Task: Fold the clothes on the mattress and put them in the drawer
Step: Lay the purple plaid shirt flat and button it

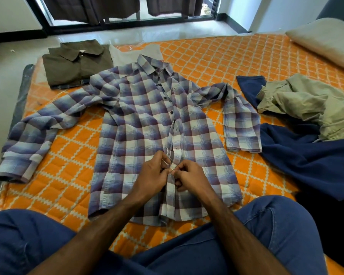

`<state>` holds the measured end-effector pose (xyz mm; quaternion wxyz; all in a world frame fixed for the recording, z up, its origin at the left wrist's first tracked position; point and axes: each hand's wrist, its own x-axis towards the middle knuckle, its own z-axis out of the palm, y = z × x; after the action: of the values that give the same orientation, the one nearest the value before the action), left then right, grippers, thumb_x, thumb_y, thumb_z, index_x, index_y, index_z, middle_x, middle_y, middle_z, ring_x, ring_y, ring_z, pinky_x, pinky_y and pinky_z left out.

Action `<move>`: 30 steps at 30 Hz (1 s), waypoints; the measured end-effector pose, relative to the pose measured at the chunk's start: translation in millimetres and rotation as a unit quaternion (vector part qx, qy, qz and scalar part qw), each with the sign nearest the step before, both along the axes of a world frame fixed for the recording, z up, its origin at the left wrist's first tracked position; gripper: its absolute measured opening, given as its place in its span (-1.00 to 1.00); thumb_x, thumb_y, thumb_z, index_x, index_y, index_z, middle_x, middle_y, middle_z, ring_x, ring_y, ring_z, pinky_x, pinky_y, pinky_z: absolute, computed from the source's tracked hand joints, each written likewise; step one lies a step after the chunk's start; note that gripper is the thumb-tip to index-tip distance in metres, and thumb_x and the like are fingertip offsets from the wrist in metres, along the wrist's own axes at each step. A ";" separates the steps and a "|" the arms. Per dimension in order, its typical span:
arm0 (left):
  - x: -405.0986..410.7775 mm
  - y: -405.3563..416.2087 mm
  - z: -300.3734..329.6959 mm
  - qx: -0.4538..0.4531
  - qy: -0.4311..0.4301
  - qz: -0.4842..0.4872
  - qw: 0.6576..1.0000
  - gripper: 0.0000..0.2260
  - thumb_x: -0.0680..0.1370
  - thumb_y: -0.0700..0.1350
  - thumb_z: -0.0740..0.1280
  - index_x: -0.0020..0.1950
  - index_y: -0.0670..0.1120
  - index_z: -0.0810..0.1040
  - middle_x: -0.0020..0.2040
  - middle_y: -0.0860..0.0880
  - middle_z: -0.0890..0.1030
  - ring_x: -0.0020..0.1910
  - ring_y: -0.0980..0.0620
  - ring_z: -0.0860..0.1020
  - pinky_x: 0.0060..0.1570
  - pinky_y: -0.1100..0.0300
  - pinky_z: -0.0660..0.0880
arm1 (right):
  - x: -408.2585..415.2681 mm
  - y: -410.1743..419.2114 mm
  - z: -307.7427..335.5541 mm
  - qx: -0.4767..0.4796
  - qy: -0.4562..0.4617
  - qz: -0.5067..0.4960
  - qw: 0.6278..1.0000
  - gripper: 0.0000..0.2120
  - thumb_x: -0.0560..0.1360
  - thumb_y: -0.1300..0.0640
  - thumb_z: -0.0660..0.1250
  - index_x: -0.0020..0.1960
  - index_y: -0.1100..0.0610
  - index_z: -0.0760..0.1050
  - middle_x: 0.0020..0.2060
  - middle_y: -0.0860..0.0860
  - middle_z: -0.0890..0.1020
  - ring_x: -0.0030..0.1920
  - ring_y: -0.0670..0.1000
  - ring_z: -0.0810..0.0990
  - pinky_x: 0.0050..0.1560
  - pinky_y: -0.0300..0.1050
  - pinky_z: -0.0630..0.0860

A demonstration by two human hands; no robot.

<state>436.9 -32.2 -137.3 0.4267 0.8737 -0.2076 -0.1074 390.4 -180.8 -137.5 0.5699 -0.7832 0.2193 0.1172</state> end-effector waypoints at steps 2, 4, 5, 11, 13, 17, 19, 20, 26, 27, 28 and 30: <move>-0.4 -1.3 -0.2 0.005 -0.012 -0.001 1.000 -0.77 0.55 -0.29 0.39 0.06 -0.04 0.41 -0.17 0.09 0.53 -0.18 0.19 0.55 -0.18 0.36 0.52 | 0.7 -0.9 0.1 -0.008 0.006 -0.001 1.000 -0.97 0.61 0.19 0.34 0.02 0.15 0.53 -0.20 0.08 0.66 -0.28 -0.03 0.66 -0.28 -0.20 0.64; 0.6 -1.6 -0.6 0.007 -0.017 -0.002 1.000 -0.75 0.54 -0.30 0.39 0.05 -0.03 0.40 -0.17 0.08 0.53 -0.15 0.19 0.54 -0.15 0.33 0.54 | 1.6 -1.6 0.3 -0.009 0.013 -0.005 1.000 -0.97 0.60 0.19 0.34 0.02 0.15 0.53 -0.20 0.08 0.67 -0.28 -0.03 0.66 -0.29 -0.21 0.63; 1.2 -2.0 -0.2 0.005 -0.015 -0.002 1.000 -0.75 0.53 -0.31 0.39 0.04 -0.04 0.39 -0.17 0.08 0.53 -0.13 0.19 0.54 -0.14 0.33 0.54 | 2.1 -2.0 0.3 -0.007 0.016 -0.005 1.000 -0.97 0.60 0.19 0.34 0.03 0.15 0.53 -0.20 0.08 0.66 -0.27 -0.03 0.66 -0.29 -0.22 0.62; 5.4 1.9 -2.7 0.008 0.044 0.030 0.999 -0.76 0.53 -0.23 0.43 0.04 -0.02 0.41 -0.14 -0.01 0.57 -0.16 0.09 0.57 -0.17 0.19 0.59 | 1.1 -3.7 0.5 0.015 -0.016 0.023 0.999 -0.99 0.60 0.23 0.34 0.00 0.16 0.53 -0.18 0.06 0.65 -0.24 -0.04 0.65 -0.23 -0.22 0.61; 8.4 3.3 -2.2 -0.001 0.084 0.038 0.996 -0.76 0.54 -0.22 0.43 0.05 0.01 0.42 -0.14 -0.05 0.60 -0.15 0.04 0.60 -0.15 0.12 0.62 | 1.1 -5.4 -0.4 0.032 -0.021 0.040 0.998 -0.96 0.60 0.24 0.34 -0.02 0.14 0.52 -0.19 0.05 0.65 -0.24 -0.03 0.65 -0.20 -0.18 0.63; 12.3 9.0 2.1 0.006 0.144 0.011 0.990 -0.72 0.58 -0.20 0.39 0.24 -0.01 0.43 -0.16 -0.07 0.66 -0.18 0.08 0.64 -0.23 0.28 0.58 | 5.5 -25.7 8.2 0.097 0.013 0.033 0.995 -0.89 0.66 0.21 0.26 -0.02 0.14 0.53 -0.21 0.06 0.65 -0.17 0.05 0.69 -0.12 -0.09 0.66; 14.2 13.5 3.1 0.020 0.159 0.011 0.987 -0.74 0.62 -0.16 0.35 0.28 -0.01 0.43 -0.13 0.00 0.65 -0.17 0.15 0.63 -0.28 0.37 0.51 | 10.6 -46.8 18.3 0.116 -0.011 -0.035 0.993 -0.87 0.68 0.19 0.23 0.00 0.17 0.52 -0.19 0.09 0.63 -0.15 0.06 0.68 -0.10 -0.07 0.65; 19.6 15.0 6.2 0.028 0.160 0.014 0.987 -0.76 0.64 -0.14 0.33 0.29 0.00 0.42 -0.08 0.05 0.63 -0.14 0.16 0.62 -0.29 0.38 0.49 | 17.5 -57.3 23.7 0.111 -0.034 -0.072 0.991 -0.86 0.68 0.19 0.22 0.00 0.18 0.51 -0.19 0.11 0.62 -0.16 0.07 0.67 -0.09 -0.06 0.65; 60.3 7.1 21.8 0.062 0.107 -0.013 0.992 -0.77 0.66 -0.16 0.26 0.31 0.01 0.46 0.19 0.04 0.54 0.07 0.12 0.55 -0.13 0.33 0.50 | 57.5 -50.5 29.9 -0.064 -0.092 0.027 0.993 -0.97 0.63 0.16 0.32 0.01 0.06 0.52 -0.08 0.01 0.64 -0.06 0.01 0.68 0.00 -0.08 0.66; 66.9 3.3 23.5 0.057 0.112 -0.018 0.992 -0.75 0.66 -0.17 0.25 0.33 0.01 0.45 0.19 0.02 0.55 0.07 0.11 0.56 -0.10 0.32 0.51 | 63.5 -42.6 28.0 -0.086 -0.093 0.063 0.990 -0.94 0.62 0.16 0.34 0.01 0.00 0.52 -0.08 -0.04 0.63 -0.06 -0.05 0.66 0.00 -0.12 0.65; 72.3 -1.2 21.8 0.050 0.121 -0.024 0.991 -0.73 0.67 -0.17 0.25 0.36 0.00 0.43 0.19 0.01 0.55 0.07 0.11 0.57 -0.09 0.31 0.52 | 68.4 -36.1 21.2 -0.100 -0.096 0.083 0.987 -0.91 0.61 0.16 0.36 -0.01 -0.03 0.52 -0.09 -0.08 0.62 -0.08 -0.09 0.64 -0.01 -0.16 0.64; 75.1 -7.7 16.8 0.037 0.135 -0.027 0.990 -0.71 0.67 -0.21 0.23 0.38 -0.03 0.42 0.16 0.00 0.56 0.05 0.12 0.57 -0.14 0.35 0.50 | 69.2 -26.0 6.6 -0.124 -0.098 0.096 0.983 -0.91 0.59 0.15 0.39 -0.02 -0.02 0.53 -0.14 -0.11 0.62 -0.12 -0.13 0.63 -0.05 -0.23 0.59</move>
<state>512.0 -40.0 -120.4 0.4151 0.8605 -0.1674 -0.2433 459.6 -206.8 -130.9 0.4738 -0.8726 0.0990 0.0654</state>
